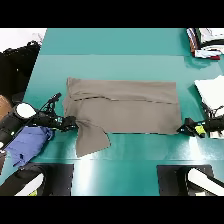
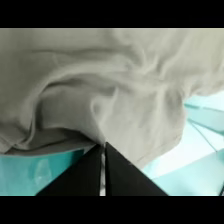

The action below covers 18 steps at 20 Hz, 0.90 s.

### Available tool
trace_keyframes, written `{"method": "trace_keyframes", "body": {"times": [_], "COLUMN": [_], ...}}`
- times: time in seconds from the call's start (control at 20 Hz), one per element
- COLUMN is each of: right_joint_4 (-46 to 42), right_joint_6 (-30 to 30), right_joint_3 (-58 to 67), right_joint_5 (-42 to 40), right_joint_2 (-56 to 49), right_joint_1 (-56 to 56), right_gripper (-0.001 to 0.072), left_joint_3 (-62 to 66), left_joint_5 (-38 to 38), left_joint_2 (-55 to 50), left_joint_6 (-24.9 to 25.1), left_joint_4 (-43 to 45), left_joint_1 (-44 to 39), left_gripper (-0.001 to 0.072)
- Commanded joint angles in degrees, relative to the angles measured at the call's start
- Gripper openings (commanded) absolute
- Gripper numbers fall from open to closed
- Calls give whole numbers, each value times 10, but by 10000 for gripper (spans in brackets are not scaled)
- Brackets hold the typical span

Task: Fold the shirts.

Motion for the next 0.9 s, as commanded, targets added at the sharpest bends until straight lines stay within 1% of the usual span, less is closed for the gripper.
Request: {"method": "trace_keyframes", "body": {"times": [0.0,0.1,0.15,0.25,0.35,0.4,0.45,0.5,0.6,0.7,0.75,0.85], "right_joint_4": [2,-58,-96,-153,-174,-174,-169,-164,-150,-139,-136,-136], "right_joint_6": [-16,-16,-16,-16,-14,-12,-10,-1,3,2,2,3], "right_joint_3": [17,35,44,53,53,53,53,53,66,101,125,177], "right_joint_5": [9,33,56,110,145,148,143,129,111,103,97,66], "right_joint_2": [23,69,92,141,195,219,240,252,248,203,172,108], "right_joint_1": [21,20,20,20,20,20,20,21,21,33,46,78], "right_gripper": [16,16,16,16,16,16,15,15,15,15,15,15], "left_joint_3": [0,0,0,0,1,6,16,32,67,101,119,149], "left_joint_5": [-55,-76,-91,-143,-195,-211,-210,-191,-110,-45,-30,-3], "left_joint_2": [4,42,66,116,154,164,166,166,164,138,111,43], "left_joint_6": [19,16,5,-16,-32,-37,-37,-37,-37,-26,-24,4], "left_joint_4": [7,27,37,52,46,47,48,52,68,87,96,98], "left_joint_1": [0,0,0,0,0,0,0,0,0,0,0,0], "left_gripper": [21,21,20,21,22,22,22,22,22,22,22,23]}}
